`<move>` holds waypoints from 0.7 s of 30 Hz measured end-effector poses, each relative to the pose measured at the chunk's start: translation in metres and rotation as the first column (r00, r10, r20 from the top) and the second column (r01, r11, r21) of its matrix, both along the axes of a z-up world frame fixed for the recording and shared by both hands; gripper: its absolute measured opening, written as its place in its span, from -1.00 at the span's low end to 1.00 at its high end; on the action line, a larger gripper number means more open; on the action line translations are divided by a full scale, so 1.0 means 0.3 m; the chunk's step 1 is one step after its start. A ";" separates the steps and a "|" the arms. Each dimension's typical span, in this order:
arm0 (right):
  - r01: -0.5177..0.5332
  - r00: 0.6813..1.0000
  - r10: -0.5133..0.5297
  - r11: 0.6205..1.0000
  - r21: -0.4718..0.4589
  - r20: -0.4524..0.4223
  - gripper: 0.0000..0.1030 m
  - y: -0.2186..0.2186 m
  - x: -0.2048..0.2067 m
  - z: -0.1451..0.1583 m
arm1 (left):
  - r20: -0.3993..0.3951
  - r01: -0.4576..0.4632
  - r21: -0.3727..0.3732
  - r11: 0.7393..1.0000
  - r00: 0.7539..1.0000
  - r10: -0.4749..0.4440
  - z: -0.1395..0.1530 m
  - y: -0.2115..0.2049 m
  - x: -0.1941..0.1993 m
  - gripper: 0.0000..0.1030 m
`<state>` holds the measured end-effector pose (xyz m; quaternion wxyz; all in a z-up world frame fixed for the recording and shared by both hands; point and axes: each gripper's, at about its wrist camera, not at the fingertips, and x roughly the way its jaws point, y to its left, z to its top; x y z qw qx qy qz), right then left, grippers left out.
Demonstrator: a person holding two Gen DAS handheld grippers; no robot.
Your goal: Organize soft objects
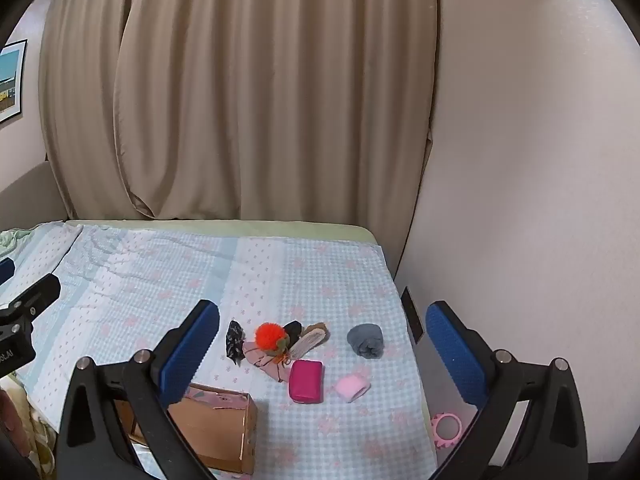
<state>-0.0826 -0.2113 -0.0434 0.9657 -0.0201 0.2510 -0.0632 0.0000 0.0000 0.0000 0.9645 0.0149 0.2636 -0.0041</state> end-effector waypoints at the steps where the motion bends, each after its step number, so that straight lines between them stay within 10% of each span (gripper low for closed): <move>1: 0.000 1.000 0.000 1.000 0.001 -0.003 1.00 0.002 -0.001 0.001 | -0.001 0.002 -0.003 1.000 1.000 -0.002 0.000 0.000 0.000 0.99; 21: 0.019 1.000 -0.019 1.000 0.000 -0.010 1.00 -0.003 0.006 -0.009 | -0.008 0.017 -0.033 0.999 1.000 -0.017 -0.039 -0.023 0.051 0.99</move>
